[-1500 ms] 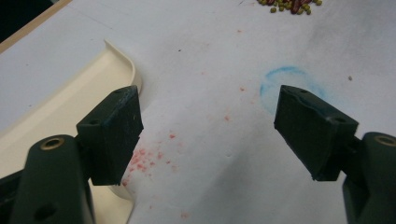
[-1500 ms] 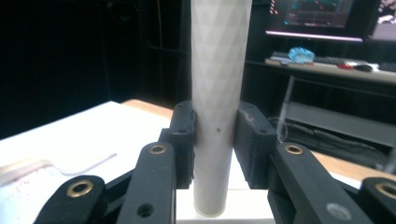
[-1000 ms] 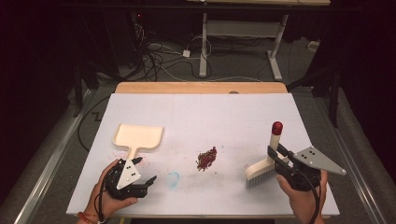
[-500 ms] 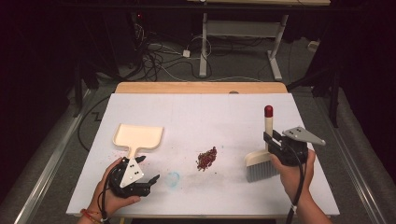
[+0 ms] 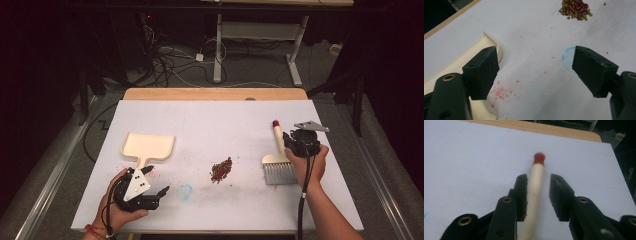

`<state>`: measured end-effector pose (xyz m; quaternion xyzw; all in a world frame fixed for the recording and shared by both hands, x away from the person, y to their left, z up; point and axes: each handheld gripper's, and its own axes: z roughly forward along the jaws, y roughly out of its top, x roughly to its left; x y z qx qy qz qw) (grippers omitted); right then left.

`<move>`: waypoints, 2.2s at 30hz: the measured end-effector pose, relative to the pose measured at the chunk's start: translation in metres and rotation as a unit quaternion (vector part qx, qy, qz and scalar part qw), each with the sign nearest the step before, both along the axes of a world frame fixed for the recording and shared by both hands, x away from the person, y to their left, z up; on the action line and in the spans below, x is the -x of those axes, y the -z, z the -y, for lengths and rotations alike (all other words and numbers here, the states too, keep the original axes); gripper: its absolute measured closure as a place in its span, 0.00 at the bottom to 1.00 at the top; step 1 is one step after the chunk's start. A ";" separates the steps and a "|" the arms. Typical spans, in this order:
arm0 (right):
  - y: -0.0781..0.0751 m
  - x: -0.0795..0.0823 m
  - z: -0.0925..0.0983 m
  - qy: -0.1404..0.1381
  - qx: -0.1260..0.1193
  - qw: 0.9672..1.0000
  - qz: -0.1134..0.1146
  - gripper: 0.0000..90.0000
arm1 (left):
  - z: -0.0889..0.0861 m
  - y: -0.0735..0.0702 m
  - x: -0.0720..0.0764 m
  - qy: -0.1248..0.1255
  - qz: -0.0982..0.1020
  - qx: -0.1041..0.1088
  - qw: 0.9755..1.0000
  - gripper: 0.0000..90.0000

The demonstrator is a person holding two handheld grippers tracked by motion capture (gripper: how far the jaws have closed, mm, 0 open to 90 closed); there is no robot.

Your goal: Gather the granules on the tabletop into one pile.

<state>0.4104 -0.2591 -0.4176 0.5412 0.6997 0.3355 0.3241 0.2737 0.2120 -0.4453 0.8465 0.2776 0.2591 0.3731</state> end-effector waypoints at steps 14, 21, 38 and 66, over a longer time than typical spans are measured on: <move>-0.027 0.046 -0.002 -0.160 -0.031 0.978 0.127 0.51 | 0.001 0.000 -0.001 -0.011 0.003 -0.008 1.000 0.22; -0.036 0.072 -0.005 -0.210 -0.037 0.965 0.154 0.42 | 0.001 0.000 -0.001 -0.014 0.006 -0.009 1.000 0.21; -0.014 0.114 0.002 -0.223 -0.001 0.961 0.163 0.24 | 0.003 0.003 -0.005 -0.016 0.005 -0.017 1.000 0.20; 0.008 0.134 0.007 -0.228 0.018 0.958 0.176 0.23 | 0.002 0.003 0.000 -0.021 0.016 -0.026 0.999 0.19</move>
